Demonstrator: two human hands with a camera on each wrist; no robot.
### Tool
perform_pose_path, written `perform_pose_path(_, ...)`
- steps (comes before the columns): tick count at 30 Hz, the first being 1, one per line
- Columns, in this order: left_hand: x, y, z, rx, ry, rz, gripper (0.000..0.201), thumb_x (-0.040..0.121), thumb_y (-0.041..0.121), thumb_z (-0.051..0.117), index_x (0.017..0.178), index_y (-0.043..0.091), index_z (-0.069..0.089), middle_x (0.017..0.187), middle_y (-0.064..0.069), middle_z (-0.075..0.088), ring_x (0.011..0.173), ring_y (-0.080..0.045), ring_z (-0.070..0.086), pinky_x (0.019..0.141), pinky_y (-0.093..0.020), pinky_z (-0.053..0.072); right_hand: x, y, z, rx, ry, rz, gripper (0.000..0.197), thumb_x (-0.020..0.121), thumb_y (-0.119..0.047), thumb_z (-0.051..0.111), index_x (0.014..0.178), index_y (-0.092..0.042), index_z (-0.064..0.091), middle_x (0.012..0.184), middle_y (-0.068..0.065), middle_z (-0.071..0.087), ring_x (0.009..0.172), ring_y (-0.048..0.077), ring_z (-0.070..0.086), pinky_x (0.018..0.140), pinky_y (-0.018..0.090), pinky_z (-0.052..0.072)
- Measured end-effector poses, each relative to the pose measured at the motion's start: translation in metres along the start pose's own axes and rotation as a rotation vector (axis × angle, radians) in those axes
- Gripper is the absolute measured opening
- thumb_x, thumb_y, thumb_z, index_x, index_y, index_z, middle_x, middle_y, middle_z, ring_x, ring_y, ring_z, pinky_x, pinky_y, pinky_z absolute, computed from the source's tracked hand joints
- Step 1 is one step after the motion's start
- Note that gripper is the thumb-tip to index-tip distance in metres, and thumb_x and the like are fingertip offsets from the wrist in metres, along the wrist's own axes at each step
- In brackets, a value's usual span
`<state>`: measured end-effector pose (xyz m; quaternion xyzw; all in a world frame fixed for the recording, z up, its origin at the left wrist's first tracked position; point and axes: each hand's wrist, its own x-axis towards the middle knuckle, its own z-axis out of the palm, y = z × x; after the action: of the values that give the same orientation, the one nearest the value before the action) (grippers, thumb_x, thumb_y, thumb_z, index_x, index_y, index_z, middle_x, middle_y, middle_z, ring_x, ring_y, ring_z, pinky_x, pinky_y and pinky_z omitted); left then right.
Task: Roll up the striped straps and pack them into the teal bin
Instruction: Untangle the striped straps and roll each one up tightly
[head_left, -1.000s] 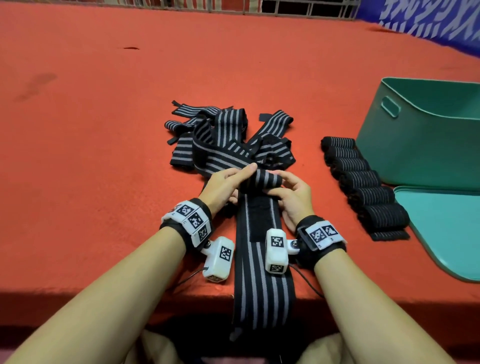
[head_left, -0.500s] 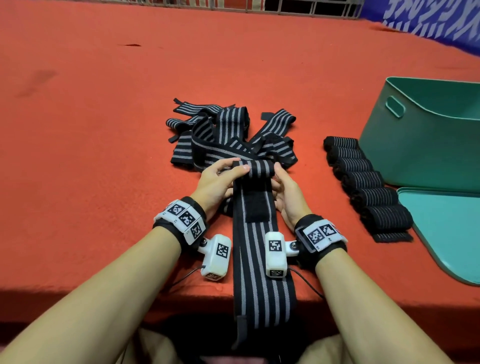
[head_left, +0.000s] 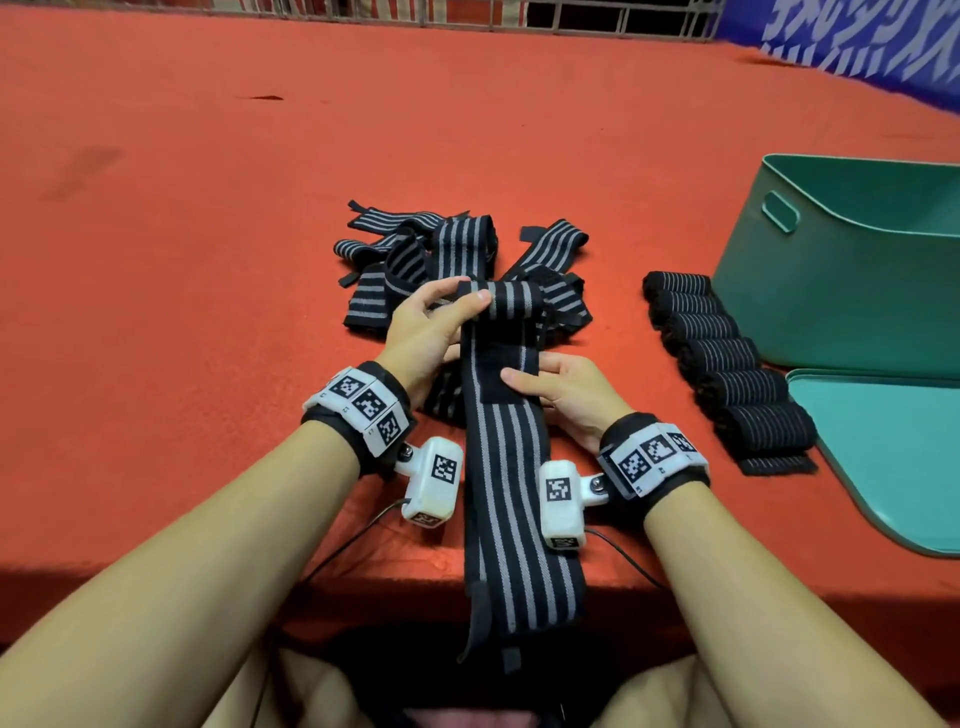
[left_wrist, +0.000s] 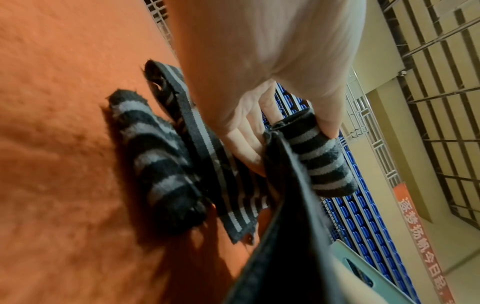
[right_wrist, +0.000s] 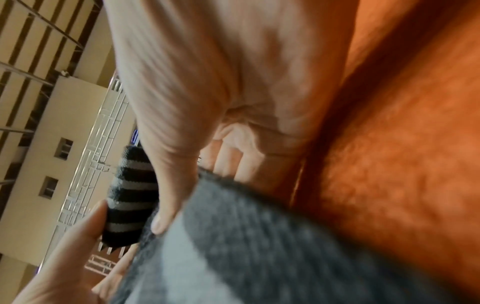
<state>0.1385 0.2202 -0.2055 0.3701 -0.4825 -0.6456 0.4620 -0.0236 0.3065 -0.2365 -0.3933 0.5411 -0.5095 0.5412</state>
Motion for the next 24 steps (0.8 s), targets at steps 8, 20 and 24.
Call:
perform_pose_path(8,-0.002,0.001,0.007,-0.071,0.019,0.003,0.05,0.086,0.017,0.081,0.131,0.016,0.061,0.114,-0.007,0.076,0.108,-0.021,0.073,0.094,-0.044,0.059,-0.015,-0.003,0.0,-0.047,-0.093,0.022,0.033,0.093,-0.012,0.073,0.125,-0.008,0.065,0.11,0.013,0.077,0.084,0.018,0.076,0.06,0.022,0.056)
perform_pose_path(20,-0.004,-0.002,0.003,-0.136,-0.034,-0.002,0.05,0.091,-0.005,0.069,0.136,0.013,0.056,0.117,-0.009,0.075,0.107,-0.017,0.073,0.083,-0.031,0.059,-0.024,-0.011,-0.009,-0.15,-0.138,0.087,0.058,0.089,-0.049,0.073,0.129,-0.009,0.063,0.117,0.011,0.076,0.1,0.026,0.074,0.084,0.035,0.057)
perform_pose_path(24,-0.009,-0.013,0.001,-0.122,-0.098,-0.03,0.049,0.094,-0.011,0.061,0.139,0.005,0.054,0.121,-0.007,0.073,0.107,-0.014,0.072,0.084,-0.025,0.058,-0.013,-0.024,-0.015,0.01,0.067,-0.084,0.055,0.095,-0.041,0.069,0.141,-0.018,0.052,0.123,0.004,0.073,0.107,0.024,0.074,0.089,0.042,0.059)
